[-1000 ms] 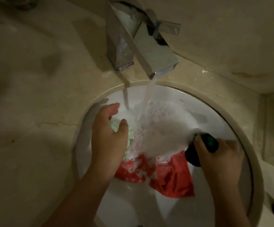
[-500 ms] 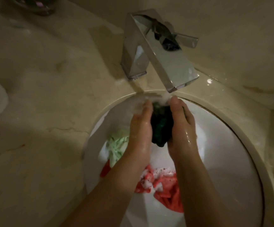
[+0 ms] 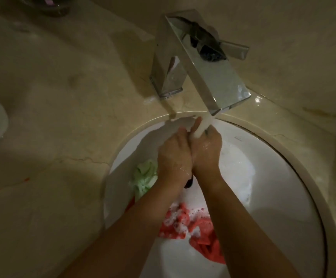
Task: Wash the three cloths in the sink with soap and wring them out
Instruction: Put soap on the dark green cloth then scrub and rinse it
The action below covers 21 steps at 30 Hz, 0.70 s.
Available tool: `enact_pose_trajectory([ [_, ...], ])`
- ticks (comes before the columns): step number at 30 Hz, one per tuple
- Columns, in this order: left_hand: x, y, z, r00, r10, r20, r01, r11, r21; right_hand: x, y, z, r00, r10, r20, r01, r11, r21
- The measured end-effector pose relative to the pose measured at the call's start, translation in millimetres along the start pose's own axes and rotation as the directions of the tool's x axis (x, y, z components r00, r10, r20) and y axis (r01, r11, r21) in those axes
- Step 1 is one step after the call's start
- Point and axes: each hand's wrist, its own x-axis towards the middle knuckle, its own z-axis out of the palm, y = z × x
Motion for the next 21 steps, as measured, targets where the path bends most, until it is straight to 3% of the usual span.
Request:
enact_pose_trajectory([
  [3, -4, -3, -1, 0.985, -0.165, 0.052, 0.172, 0.947, -0.272, -7, -6, -1, 0.984, 0.089, -0.152, -0.068, 0.988, 0.139],
  [5, -14, -6, -12, 0.943, -0.269, 0.195, 0.332, 0.760, -0.559, -8, -9, -9, 0.960, 0.067, -0.271, -0.008, 0.977, 0.215],
  [6, -18, -6, -19, 0.917, -0.258, 0.302, 0.396, 0.658, -0.640, -11, -9, -12, 0.967, 0.022, -0.252, 0.035, 0.975, 0.220],
  [8, -15, -3, -27, 0.900, -0.164, 0.404, 0.417, 0.594, -0.688, -25, -6, -18, 0.996, -0.059, -0.069, 0.074, 0.970, 0.232],
  [9, -11, 0, -30, 0.913, -0.122, 0.389, 0.378, 0.609, -0.698, -34, -6, -20, 0.997, -0.077, 0.027, 0.068, 0.966, 0.250],
  [11, -4, 4, -29, 0.944, -0.102, 0.314, 0.297, 0.678, -0.673, -45, -4, -27, 0.998, -0.031, 0.050, 0.015, 0.957, 0.289],
  [13, -3, 6, -26, 0.953, -0.120, 0.278, 0.281, 0.694, -0.663, -46, -5, -28, 0.971, 0.237, 0.004, -0.215, 0.874, 0.437],
  [14, -5, 6, -23, 0.955, -0.090, 0.281, 0.263, 0.694, -0.670, -43, -8, -26, 0.933, 0.353, 0.070, -0.336, 0.784, 0.521],
  [16, -10, 7, -15, 0.981, -0.021, 0.191, 0.142, 0.748, -0.649, -41, -12, -21, 0.886, 0.412, 0.214, -0.456, 0.684, 0.570],
  [19, -11, 8, -9, 0.991, 0.105, -0.080, -0.130, 0.865, -0.484, -48, -21, -7, 0.929, 0.350, 0.121, -0.363, 0.794, 0.487],
  [21, -11, 12, -10, 0.977, 0.179, -0.114, -0.211, 0.890, -0.404, -48, -25, -6, 0.980, 0.201, 0.000, -0.176, 0.858, 0.482],
])
